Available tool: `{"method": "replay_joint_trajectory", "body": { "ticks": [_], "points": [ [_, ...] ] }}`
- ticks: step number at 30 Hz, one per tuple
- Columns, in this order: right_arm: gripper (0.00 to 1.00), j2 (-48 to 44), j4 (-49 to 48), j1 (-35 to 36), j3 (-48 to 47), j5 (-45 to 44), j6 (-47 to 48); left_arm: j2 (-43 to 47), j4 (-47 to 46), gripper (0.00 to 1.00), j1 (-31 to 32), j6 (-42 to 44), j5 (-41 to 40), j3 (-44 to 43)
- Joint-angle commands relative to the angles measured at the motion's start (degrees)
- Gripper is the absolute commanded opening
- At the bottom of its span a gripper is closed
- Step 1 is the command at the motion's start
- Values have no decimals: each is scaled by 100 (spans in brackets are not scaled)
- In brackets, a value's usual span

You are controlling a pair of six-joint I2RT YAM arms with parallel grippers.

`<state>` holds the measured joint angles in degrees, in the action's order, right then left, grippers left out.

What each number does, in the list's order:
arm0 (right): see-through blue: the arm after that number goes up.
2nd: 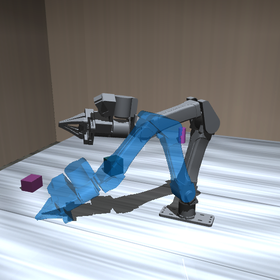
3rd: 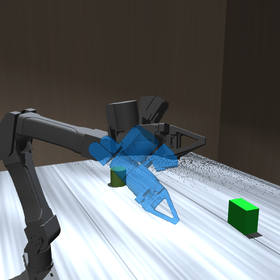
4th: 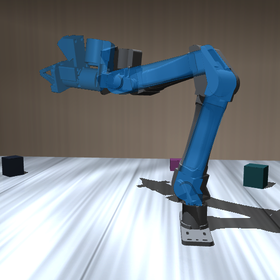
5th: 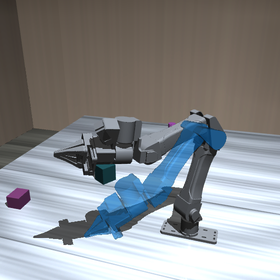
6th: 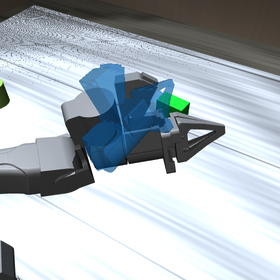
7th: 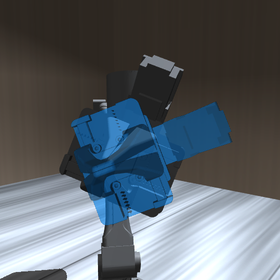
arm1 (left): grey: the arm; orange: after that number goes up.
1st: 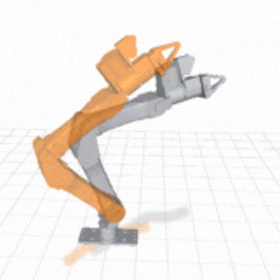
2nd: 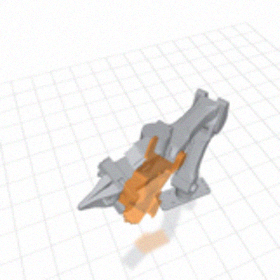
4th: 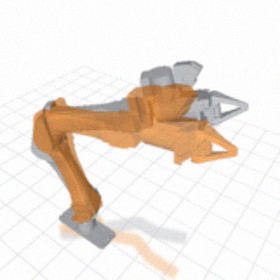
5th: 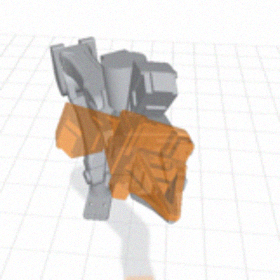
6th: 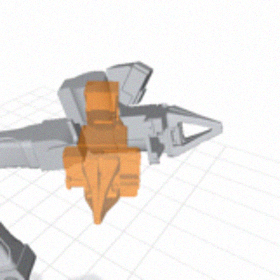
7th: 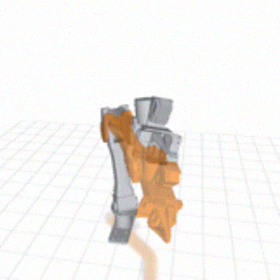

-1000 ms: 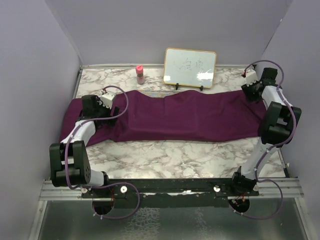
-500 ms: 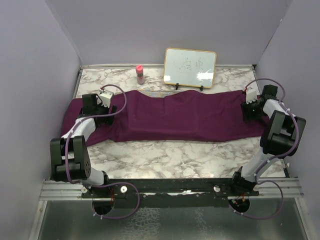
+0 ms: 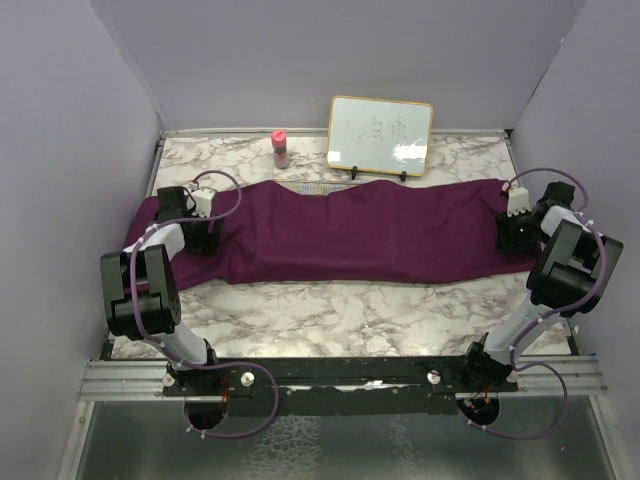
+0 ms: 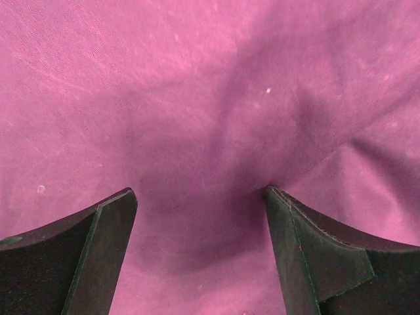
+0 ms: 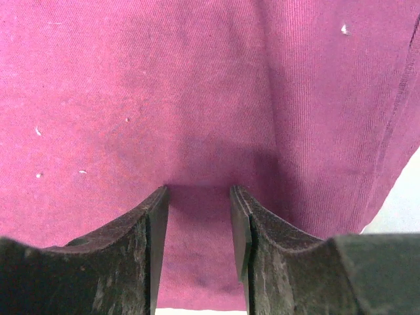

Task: Open and lay out the surgical kit
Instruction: Open the surgical kit at the center of the board.

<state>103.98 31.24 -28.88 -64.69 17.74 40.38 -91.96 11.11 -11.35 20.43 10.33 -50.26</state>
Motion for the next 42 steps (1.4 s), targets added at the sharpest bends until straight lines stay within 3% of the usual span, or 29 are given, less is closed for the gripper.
{"method": "replay_joint_trajectory", "body": {
  "ticks": [1,12,20,29,42],
  "points": [
    [42,396,80,-212,221,-93,378,-203,381,82,-56,408,-329,-58],
    [39,341,16,-530,672,-529,920,-689,499,78,-65,1068,-897,47],
    [38,275,39,-791,567,-650,1126,-560,568,77,-67,1294,-1113,259],
    [38,379,704,-787,-301,119,980,-275,866,77,-43,649,-142,-291],
    [38,-261,1024,-780,-927,1682,408,394,559,77,-10,-33,361,-666]
  ]
}}
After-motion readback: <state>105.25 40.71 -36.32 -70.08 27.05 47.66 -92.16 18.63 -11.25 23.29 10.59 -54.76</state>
